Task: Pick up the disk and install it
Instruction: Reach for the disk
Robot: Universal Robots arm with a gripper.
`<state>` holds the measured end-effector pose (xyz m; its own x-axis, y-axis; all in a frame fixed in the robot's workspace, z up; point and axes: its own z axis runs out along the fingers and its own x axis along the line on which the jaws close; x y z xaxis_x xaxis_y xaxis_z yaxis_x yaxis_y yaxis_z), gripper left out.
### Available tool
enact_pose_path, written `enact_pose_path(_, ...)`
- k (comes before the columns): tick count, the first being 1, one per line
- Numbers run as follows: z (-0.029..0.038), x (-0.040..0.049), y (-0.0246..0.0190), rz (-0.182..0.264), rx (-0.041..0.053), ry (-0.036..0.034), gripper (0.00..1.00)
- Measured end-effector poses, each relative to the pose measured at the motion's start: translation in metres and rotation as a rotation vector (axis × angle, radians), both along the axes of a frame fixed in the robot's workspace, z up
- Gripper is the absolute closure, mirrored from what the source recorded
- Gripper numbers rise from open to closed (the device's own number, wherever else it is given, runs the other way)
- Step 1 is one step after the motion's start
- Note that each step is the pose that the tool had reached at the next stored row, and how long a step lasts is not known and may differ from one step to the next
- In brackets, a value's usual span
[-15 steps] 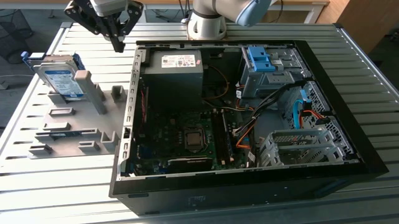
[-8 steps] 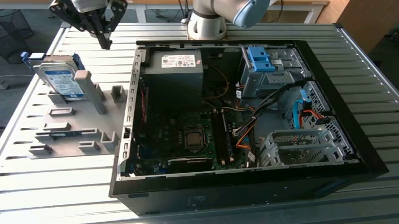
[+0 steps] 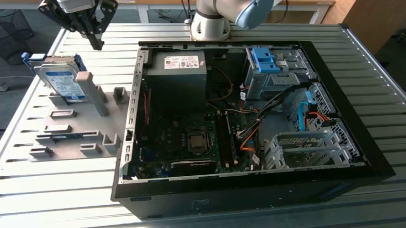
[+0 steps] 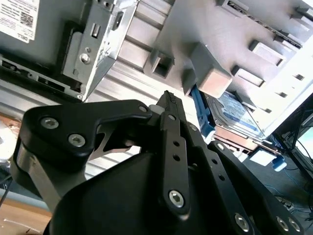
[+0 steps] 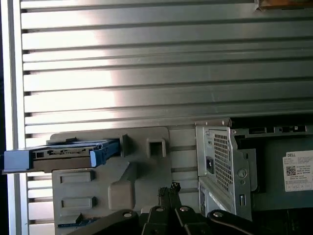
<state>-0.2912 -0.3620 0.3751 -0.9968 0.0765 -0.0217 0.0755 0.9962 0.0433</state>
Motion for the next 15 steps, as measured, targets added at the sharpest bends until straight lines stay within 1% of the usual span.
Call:
enact_pose_path(4, -0.0019, -0.011, 0.0023, 0.0, -0.0001, 0.0026, 0.89)
enact_pose_path(9, -0.0053, -0.024, 0.0074, 0.0, 0.0, 0.0038, 0.89)
enact_pose_path(13, -0.0081, -0.0378, 0.0107, -0.001, 0.0, 0.0044, 0.89)
enact_pose_path(15, -0.0081, -0.0394, 0.0113, -0.001, 0.0, 0.0043, 0.89)
